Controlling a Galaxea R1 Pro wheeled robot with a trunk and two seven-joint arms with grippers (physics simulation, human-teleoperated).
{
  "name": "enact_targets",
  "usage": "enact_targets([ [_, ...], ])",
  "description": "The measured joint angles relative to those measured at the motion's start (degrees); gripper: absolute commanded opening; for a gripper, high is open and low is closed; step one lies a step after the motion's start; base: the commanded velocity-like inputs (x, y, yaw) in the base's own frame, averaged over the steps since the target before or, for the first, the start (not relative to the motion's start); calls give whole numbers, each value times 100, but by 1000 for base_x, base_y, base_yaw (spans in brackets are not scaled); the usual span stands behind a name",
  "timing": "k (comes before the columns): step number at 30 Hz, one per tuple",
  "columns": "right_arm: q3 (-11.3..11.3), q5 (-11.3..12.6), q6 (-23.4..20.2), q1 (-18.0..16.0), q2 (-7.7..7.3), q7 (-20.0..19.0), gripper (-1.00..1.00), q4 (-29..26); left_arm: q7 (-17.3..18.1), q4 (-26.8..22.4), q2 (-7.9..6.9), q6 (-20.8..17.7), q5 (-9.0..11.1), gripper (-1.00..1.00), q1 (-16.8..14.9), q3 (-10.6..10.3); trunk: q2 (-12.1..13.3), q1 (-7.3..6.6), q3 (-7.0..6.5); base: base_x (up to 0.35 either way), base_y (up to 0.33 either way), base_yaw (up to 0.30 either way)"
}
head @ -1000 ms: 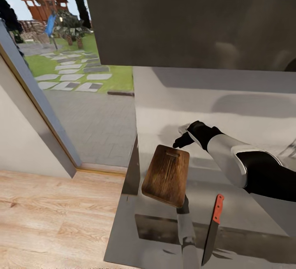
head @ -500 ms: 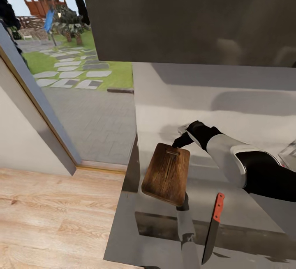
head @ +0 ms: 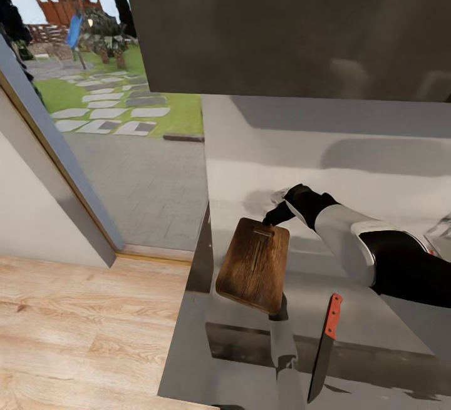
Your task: In the kitchen, take the Vidalia onion out of the sink, dice it on the chopping board with the paring knife, put the diced onion into the bowl on the countertop, then place both the paring knife and the chopping board into the sink.
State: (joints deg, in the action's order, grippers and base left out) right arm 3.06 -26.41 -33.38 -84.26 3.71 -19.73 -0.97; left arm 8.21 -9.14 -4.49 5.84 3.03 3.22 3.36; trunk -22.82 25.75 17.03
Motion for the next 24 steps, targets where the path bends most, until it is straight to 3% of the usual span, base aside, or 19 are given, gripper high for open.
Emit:
enact_targets([
  [24, 1, 0, -41, 146, 42, 18, 100, 1, 0, 0, 0, 0, 0, 100, 0, 0, 0, 0, 47, 0, 0, 0],
])
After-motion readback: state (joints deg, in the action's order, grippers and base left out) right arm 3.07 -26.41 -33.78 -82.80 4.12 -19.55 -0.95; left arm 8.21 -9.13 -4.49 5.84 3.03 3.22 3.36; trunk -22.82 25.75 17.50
